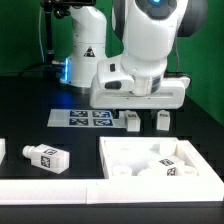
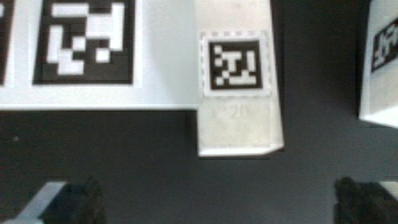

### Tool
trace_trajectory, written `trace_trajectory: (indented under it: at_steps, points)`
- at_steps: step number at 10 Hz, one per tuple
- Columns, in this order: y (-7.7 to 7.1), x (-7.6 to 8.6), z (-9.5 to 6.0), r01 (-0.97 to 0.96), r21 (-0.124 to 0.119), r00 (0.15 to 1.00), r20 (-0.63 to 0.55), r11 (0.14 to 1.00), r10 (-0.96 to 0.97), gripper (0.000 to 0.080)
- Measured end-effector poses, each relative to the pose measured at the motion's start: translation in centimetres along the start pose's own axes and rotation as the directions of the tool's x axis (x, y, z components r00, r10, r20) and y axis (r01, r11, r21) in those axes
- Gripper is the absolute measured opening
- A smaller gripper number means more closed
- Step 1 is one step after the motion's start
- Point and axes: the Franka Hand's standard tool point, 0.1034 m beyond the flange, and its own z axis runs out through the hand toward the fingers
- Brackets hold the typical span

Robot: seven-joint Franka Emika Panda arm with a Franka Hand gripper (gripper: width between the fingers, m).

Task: Assemble one leg

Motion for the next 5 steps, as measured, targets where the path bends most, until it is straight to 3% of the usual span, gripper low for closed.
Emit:
trace_trajectory:
  at_steps: [2,5]
  points:
    - [-0.55,-1.16,0.51,-0.018,-0.004,0.973,0.232,1.000,0.019,0.0649]
    - [-0.99,-0.37,0.72,-0.009,-0.006,0.971,0.240,1.000,0.010,0.0649]
